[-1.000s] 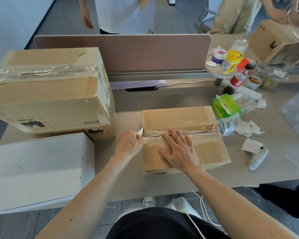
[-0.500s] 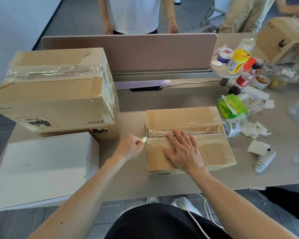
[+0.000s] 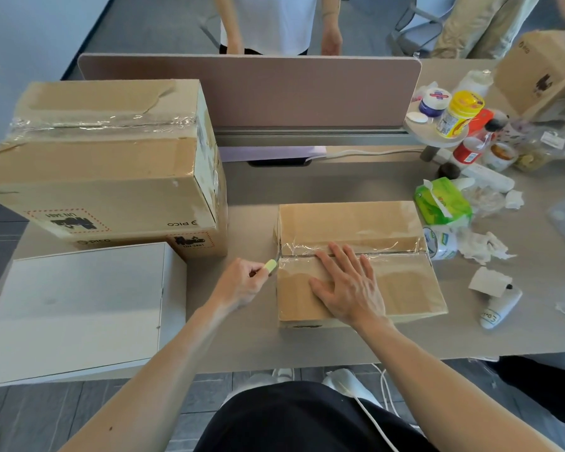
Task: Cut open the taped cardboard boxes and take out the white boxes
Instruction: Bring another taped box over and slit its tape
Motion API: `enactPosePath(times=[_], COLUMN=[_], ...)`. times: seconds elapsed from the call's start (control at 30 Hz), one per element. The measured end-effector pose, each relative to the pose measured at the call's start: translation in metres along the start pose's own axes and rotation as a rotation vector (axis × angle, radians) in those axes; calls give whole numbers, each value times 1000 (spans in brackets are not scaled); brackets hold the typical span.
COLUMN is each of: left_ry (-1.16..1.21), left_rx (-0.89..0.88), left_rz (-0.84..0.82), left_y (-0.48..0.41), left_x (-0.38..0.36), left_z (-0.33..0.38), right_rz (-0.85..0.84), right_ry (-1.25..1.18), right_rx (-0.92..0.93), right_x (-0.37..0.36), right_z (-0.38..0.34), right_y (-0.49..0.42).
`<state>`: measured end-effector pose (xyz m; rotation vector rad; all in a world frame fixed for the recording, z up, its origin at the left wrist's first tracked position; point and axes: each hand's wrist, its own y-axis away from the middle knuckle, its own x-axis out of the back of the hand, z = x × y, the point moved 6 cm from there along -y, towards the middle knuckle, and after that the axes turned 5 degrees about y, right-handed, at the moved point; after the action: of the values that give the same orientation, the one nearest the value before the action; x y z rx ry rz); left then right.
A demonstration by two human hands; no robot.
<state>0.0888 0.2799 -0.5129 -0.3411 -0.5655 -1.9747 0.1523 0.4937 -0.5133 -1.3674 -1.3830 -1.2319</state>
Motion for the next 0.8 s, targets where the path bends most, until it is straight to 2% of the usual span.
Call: enactPosePath(times=[0.37,0.6,0.8], left_ry=[294,288,270], left_rx=[143,110,100], left_rz=[109,114,237], left_y=[18,20,20], left_x=[-13,-10,-10], left_z=[-14,-16,-17], right_rz=[-5,-5,-4], right_ry=[15,26,15], right_rx=[15,19,17], right_x=[-1,-2,-3], right_z=[0,1,2], right_y=[-1,-1,-2])
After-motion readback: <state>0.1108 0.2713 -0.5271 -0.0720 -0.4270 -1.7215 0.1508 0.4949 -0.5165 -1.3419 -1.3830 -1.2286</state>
